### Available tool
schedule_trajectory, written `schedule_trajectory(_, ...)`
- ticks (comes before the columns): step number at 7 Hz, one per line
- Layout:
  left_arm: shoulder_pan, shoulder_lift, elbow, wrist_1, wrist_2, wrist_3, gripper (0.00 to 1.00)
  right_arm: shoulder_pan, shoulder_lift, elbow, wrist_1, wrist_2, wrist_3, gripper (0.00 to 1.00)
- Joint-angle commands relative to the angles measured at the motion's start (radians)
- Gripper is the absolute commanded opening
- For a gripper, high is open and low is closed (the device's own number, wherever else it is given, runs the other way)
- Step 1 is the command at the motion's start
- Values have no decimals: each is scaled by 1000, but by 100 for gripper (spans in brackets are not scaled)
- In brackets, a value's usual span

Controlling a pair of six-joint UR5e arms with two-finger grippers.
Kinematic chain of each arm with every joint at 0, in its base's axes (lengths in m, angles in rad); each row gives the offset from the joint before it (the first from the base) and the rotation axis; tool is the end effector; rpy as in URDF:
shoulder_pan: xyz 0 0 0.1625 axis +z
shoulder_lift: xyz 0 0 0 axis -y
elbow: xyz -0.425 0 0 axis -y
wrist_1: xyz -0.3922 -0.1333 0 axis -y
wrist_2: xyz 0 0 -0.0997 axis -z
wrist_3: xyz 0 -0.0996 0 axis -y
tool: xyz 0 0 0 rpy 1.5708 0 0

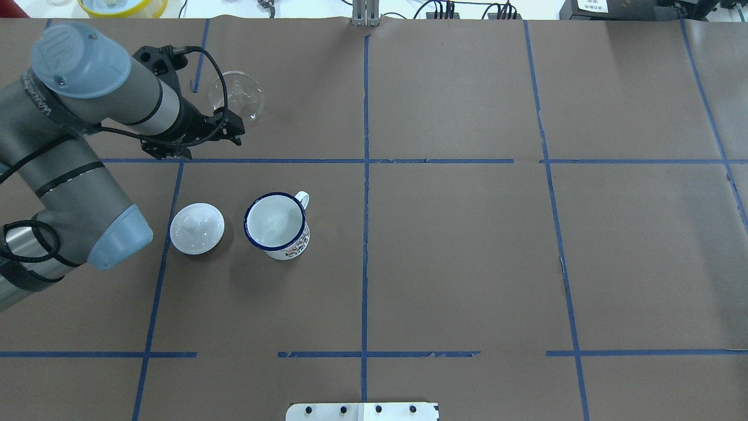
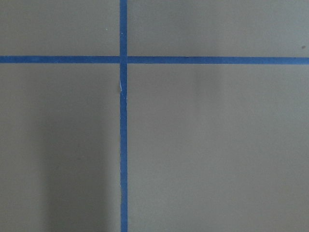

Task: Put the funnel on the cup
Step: 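Open the left gripper and move it toward the clear glass bowl, then grasp the rim of the clear glass bowl with the left gripper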

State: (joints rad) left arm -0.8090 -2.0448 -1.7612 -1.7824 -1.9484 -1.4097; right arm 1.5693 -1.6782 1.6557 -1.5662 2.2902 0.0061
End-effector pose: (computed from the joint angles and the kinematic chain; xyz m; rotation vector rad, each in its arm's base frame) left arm 0.3703 -0.5281 0.2815 0.0918 0.9370 -0.4346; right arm 0.0670 -0.4450 0.6706 -0.0199 -0.7193 0.0108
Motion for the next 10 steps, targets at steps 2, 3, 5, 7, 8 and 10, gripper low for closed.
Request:
schedule_trajectory(2, 7, -31, 222, -401, 206, -503, 100, 0, 0, 1, 0, 0, 0, 100)
schedule_trajectory(3, 8, -49, 277, -460, 279, -597, 100, 0, 0, 1, 0, 0, 0, 100)
schedule_trajectory(5, 37, -92, 374, -527, 426, -716, 100, 0, 0, 1, 0, 0, 0, 100)
schedule_trajectory(7, 39, -129, 440, -560, 476, -756, 100, 0, 0, 1, 0, 0, 0, 100)
schedule_trajectory(8, 39, -133, 450, -562, 492, -758, 100, 0, 0, 1, 0, 0, 0, 100)
schedule_trajectory(10, 39, -152, 537, -641, 508, -758, 100, 0, 0, 1, 0, 0, 0, 100)
